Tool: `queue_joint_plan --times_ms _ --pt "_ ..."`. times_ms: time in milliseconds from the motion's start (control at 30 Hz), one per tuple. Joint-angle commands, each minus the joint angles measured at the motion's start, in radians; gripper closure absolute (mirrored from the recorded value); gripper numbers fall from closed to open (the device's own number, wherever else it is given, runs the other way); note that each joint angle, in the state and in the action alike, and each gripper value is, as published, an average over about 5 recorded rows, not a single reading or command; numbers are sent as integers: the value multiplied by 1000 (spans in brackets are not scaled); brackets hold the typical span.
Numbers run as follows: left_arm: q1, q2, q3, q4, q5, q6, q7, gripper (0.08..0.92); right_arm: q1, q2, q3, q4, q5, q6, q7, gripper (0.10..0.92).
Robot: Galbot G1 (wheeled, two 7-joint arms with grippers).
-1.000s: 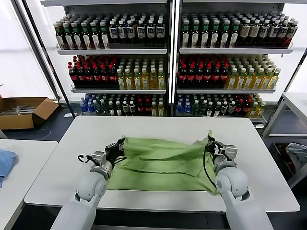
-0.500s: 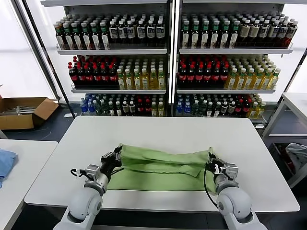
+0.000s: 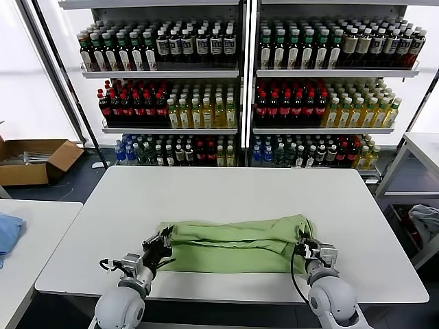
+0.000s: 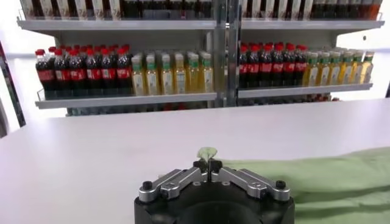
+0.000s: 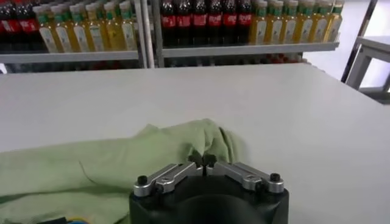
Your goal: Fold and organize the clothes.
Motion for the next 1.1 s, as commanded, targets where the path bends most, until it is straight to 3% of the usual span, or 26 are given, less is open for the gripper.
queue_joint_plan --times_ms 33,233,400,767,1100 --pt "28 -7 -8 8 31 6 5 915 -10 1 -8 -17 -24 3 0 920" --pt "29 -16 -14 12 76 28 -12 915 -8 3 -19 -22 -51 -4 8 919" --pt "25 -38 -13 -5 98 32 -43 881 -15 1 -19 -1 -75 -5 9 840" --pt "75 -90 -55 -149 87 11 -75 566 -59 -16 80 255 -18 17 29 520" --pt "96 -147 -72 -149 118 1 -94 280 -78 -16 97 357 -15 13 44 244"
